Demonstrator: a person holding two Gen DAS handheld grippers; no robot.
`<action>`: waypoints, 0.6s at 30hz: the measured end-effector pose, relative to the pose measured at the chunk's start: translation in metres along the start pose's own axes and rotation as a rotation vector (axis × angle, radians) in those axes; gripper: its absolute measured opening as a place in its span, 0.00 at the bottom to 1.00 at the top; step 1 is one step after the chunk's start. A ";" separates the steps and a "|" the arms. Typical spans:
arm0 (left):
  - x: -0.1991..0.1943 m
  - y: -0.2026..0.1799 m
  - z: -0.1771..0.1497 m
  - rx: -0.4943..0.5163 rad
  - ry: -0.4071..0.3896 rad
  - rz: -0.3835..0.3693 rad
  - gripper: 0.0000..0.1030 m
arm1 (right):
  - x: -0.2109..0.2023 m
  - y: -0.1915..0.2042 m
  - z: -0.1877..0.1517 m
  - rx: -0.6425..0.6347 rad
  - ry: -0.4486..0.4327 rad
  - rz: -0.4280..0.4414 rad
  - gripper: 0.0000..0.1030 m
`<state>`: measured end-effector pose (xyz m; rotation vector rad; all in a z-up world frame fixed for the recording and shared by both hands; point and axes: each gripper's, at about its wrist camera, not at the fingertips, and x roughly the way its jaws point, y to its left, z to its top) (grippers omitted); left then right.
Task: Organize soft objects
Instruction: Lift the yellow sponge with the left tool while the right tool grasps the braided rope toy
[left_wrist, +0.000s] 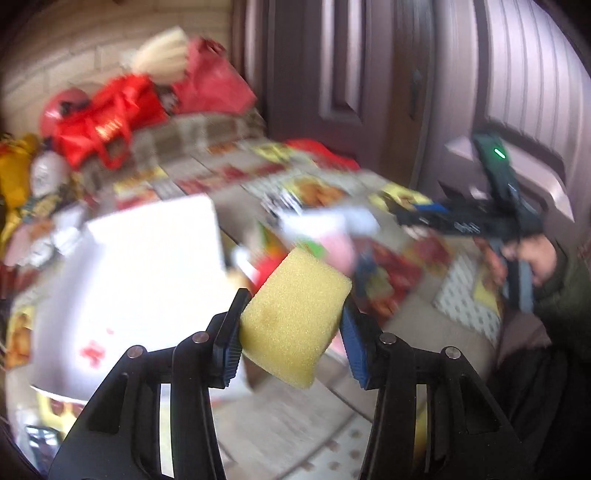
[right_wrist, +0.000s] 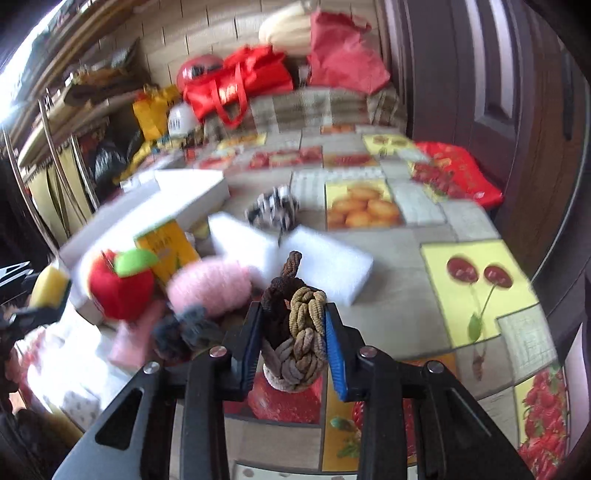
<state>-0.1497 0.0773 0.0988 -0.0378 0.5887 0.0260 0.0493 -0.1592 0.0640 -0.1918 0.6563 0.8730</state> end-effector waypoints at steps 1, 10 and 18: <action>-0.012 0.011 0.012 -0.024 -0.054 0.045 0.45 | -0.010 0.001 0.006 0.003 -0.038 0.001 0.31; -0.185 0.116 0.045 -0.352 -0.603 0.429 0.47 | -0.140 0.011 0.070 0.015 -0.516 0.011 0.31; -0.258 0.140 0.006 -0.454 -0.652 0.684 0.48 | -0.184 0.043 0.105 -0.036 -0.688 0.175 0.31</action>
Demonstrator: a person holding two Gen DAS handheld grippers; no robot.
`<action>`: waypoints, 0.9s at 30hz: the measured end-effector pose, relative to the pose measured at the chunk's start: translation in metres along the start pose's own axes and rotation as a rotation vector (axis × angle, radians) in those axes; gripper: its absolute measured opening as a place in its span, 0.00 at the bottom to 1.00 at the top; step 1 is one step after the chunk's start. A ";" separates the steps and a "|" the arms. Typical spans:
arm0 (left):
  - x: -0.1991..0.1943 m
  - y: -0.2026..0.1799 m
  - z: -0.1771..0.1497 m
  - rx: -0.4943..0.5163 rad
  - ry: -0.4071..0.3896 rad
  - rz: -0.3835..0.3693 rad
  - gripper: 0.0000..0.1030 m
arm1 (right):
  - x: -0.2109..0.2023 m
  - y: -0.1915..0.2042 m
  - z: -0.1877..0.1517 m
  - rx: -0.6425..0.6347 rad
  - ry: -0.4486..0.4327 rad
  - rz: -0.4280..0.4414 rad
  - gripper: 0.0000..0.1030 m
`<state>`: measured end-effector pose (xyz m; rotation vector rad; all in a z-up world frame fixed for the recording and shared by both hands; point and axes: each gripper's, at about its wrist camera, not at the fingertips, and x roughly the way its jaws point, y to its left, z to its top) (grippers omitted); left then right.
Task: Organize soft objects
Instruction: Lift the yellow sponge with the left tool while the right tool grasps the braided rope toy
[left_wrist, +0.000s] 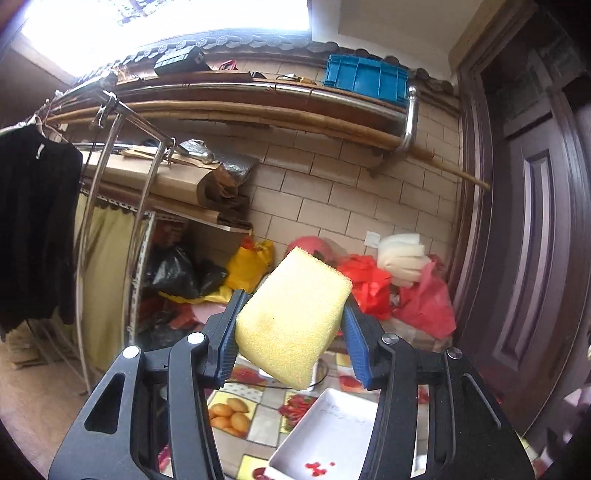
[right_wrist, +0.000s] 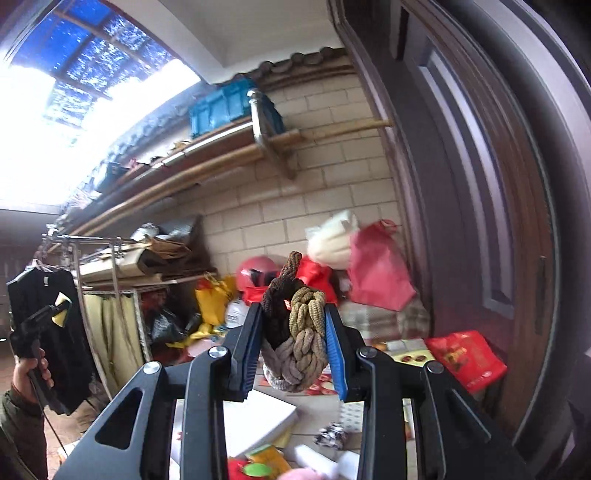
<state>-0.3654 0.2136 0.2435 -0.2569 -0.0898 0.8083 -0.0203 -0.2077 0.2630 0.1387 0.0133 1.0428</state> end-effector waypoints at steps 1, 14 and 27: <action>0.001 -0.005 -0.009 0.034 0.028 0.004 0.48 | 0.004 0.006 -0.003 0.002 0.002 0.023 0.31; 0.102 -0.103 -0.156 0.194 0.471 -0.152 0.48 | 0.083 0.027 -0.104 0.128 0.361 0.144 0.31; 0.109 -0.125 -0.189 0.213 0.547 -0.132 0.48 | 0.089 0.025 -0.147 0.176 0.478 0.143 0.31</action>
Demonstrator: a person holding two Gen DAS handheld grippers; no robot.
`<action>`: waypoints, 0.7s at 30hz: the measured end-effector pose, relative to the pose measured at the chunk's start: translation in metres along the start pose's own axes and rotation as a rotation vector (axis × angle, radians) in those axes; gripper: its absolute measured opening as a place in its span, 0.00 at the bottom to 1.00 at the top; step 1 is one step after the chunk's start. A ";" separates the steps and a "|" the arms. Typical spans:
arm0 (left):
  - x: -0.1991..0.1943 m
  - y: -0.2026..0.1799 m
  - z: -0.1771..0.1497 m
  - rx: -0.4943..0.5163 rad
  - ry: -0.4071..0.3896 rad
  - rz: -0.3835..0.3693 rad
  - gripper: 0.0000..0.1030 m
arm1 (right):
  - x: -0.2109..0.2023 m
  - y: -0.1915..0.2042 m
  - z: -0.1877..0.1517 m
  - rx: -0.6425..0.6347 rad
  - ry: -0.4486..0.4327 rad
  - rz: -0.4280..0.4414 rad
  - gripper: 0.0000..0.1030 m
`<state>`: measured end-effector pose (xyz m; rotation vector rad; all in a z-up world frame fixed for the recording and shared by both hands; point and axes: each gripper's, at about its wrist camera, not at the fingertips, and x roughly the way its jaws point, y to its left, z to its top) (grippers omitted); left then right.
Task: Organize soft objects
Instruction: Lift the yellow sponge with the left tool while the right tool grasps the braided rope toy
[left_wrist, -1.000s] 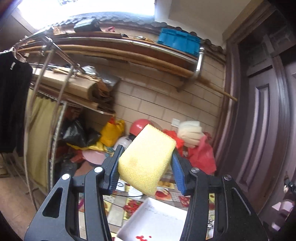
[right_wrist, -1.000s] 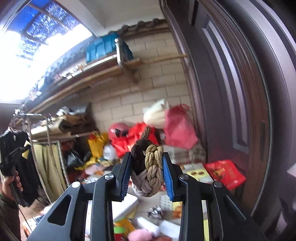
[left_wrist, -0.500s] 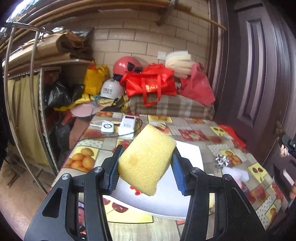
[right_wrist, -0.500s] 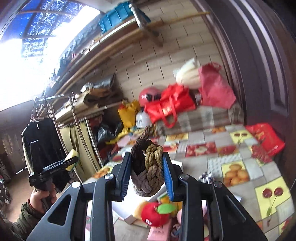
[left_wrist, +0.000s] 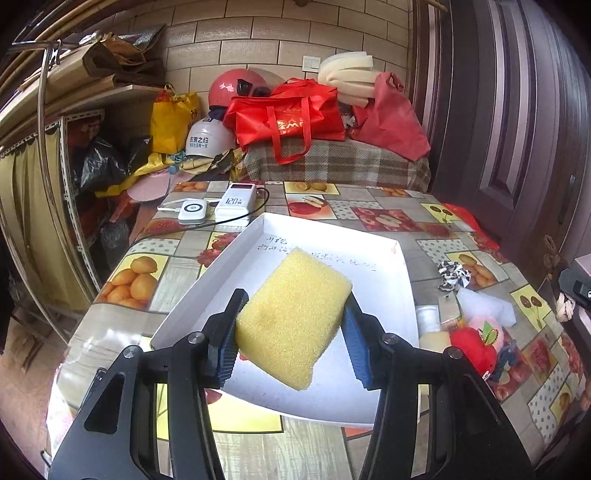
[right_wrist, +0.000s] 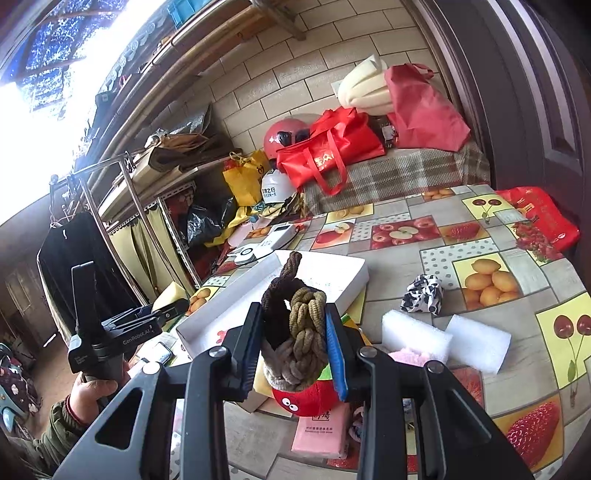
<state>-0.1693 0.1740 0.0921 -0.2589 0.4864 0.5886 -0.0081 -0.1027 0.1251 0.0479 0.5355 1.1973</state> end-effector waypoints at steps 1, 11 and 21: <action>0.000 0.000 0.000 0.000 0.000 0.002 0.48 | 0.002 -0.001 0.000 0.001 0.003 -0.002 0.31; 0.005 -0.001 -0.004 0.000 0.019 -0.006 0.48 | 0.007 0.001 -0.005 -0.001 0.024 0.003 0.31; 0.043 0.001 0.031 -0.019 0.060 0.025 0.48 | 0.051 0.050 0.018 -0.136 0.080 0.083 0.31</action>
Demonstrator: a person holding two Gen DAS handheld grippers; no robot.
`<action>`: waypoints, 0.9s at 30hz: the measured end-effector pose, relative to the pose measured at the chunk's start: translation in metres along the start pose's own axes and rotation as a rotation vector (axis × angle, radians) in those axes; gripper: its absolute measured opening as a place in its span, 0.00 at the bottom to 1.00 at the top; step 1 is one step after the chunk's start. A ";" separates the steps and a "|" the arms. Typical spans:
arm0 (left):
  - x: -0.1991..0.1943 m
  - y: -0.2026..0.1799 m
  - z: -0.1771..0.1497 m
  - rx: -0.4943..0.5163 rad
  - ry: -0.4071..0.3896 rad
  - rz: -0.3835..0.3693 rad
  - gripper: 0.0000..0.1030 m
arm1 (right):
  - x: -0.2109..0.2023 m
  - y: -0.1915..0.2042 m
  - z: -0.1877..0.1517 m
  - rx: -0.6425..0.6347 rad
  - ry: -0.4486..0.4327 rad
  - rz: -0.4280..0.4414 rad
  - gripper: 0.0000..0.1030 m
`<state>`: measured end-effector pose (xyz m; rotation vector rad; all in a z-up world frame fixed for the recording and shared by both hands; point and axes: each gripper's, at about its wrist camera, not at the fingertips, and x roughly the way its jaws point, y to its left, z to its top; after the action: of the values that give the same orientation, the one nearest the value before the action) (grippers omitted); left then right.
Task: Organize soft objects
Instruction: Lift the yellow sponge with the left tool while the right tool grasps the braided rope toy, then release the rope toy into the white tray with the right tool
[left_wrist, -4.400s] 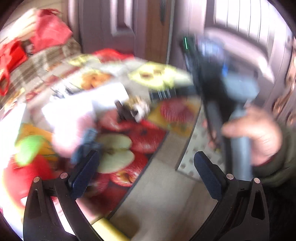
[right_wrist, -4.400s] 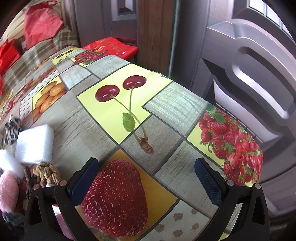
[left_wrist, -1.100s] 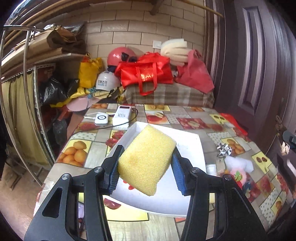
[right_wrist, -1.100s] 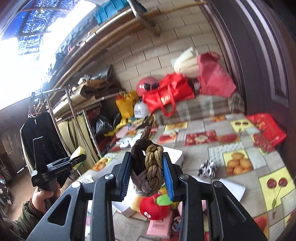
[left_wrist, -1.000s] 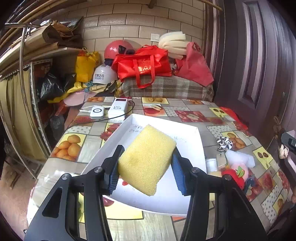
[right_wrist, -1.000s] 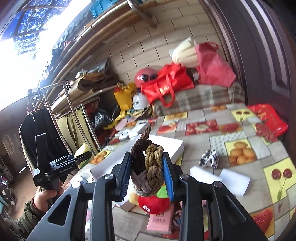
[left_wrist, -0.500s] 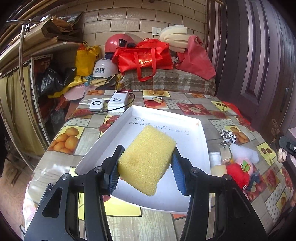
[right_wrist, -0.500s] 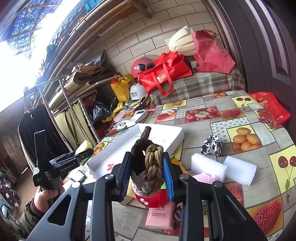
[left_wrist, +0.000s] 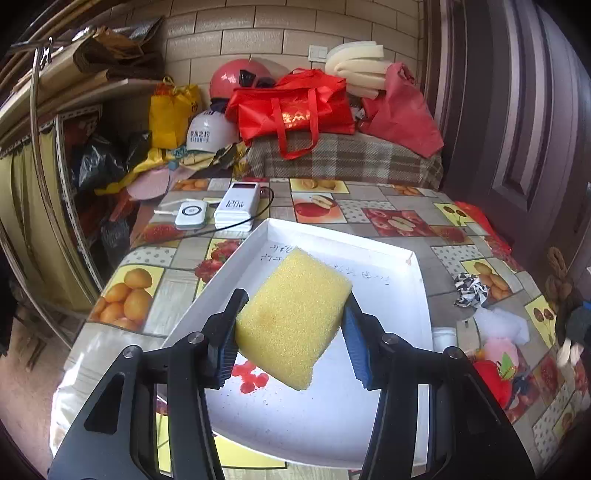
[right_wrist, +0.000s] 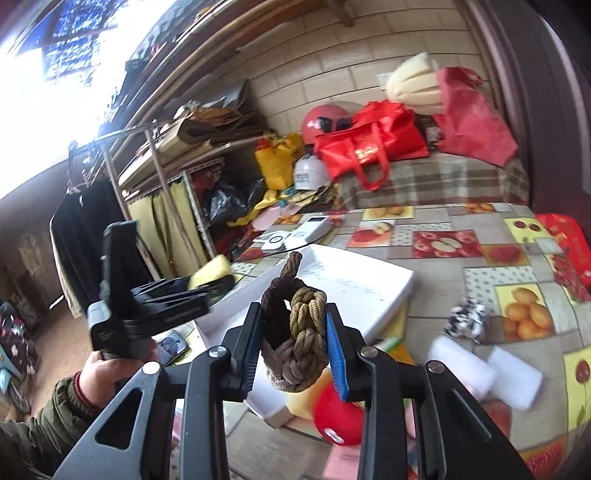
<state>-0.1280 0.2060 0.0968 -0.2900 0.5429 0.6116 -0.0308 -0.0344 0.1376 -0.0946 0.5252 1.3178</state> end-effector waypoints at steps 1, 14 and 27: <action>0.008 0.002 -0.002 -0.020 0.019 -0.001 0.48 | 0.012 0.005 0.001 -0.005 0.024 0.010 0.31; 0.048 0.050 -0.030 -0.277 0.174 0.101 0.59 | 0.117 0.006 -0.028 0.032 0.190 -0.001 0.94; -0.098 0.130 0.010 -0.603 -0.200 -0.021 0.59 | -0.034 -0.020 0.010 0.046 -0.211 -0.066 1.00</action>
<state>-0.2710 0.2672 0.1473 -0.7923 0.1505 0.7662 -0.0139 -0.0663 0.1563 0.0642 0.3693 1.2340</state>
